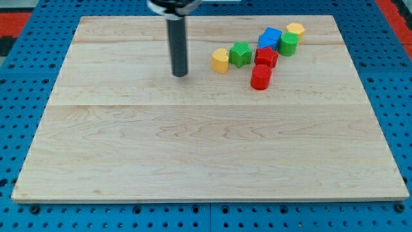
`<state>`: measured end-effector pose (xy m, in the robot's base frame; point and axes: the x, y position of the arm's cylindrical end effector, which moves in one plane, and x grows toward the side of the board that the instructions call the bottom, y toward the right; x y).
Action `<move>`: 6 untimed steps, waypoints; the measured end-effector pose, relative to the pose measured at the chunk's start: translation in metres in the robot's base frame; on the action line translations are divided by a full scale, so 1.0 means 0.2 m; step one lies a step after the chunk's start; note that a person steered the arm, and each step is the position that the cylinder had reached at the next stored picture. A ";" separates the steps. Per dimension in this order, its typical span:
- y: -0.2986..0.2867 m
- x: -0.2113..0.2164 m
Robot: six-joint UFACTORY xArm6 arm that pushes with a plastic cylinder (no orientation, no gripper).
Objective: Push the green star along with the heart into the triangle
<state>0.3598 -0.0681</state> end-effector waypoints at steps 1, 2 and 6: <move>0.22 -0.05; 0.44 -0.09; 0.62 -0.23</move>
